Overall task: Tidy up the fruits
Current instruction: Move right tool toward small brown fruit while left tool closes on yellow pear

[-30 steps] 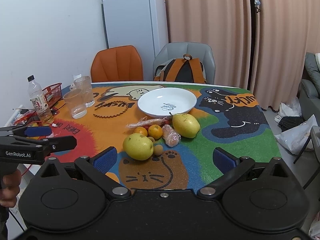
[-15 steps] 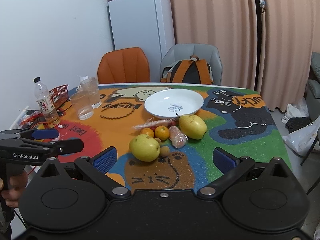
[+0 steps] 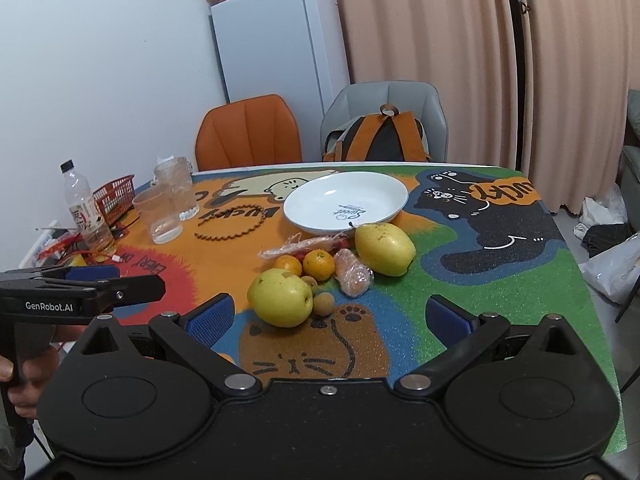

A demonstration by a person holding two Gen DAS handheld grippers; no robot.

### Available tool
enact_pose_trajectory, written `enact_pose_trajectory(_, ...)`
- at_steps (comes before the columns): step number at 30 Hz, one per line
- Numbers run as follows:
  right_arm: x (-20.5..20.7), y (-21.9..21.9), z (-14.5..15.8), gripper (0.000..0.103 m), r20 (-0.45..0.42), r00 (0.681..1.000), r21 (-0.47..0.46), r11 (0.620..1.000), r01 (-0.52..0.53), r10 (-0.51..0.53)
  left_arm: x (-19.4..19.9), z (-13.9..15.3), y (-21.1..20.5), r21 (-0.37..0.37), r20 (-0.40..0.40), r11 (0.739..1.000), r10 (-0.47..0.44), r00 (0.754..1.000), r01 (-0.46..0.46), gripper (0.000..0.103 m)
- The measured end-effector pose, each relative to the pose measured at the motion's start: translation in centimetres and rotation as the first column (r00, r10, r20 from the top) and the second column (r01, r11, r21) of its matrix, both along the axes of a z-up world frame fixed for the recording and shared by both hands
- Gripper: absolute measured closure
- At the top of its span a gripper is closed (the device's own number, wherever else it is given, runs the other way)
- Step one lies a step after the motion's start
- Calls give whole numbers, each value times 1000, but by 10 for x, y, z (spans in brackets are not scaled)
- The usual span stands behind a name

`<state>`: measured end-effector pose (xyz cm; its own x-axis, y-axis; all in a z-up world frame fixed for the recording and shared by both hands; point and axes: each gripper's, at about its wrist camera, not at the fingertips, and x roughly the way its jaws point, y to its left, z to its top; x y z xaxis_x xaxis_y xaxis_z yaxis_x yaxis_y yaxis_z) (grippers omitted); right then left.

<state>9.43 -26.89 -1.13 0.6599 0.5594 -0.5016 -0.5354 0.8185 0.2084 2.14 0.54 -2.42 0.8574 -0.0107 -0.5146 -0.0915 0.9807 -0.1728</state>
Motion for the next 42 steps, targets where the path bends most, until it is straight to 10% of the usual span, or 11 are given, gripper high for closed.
enact_pose_trajectory(42,83,-8,-83,8,-153,987,56,998,-37,46,88,-71,-25,-77,-106,997,-24,994,15,4)
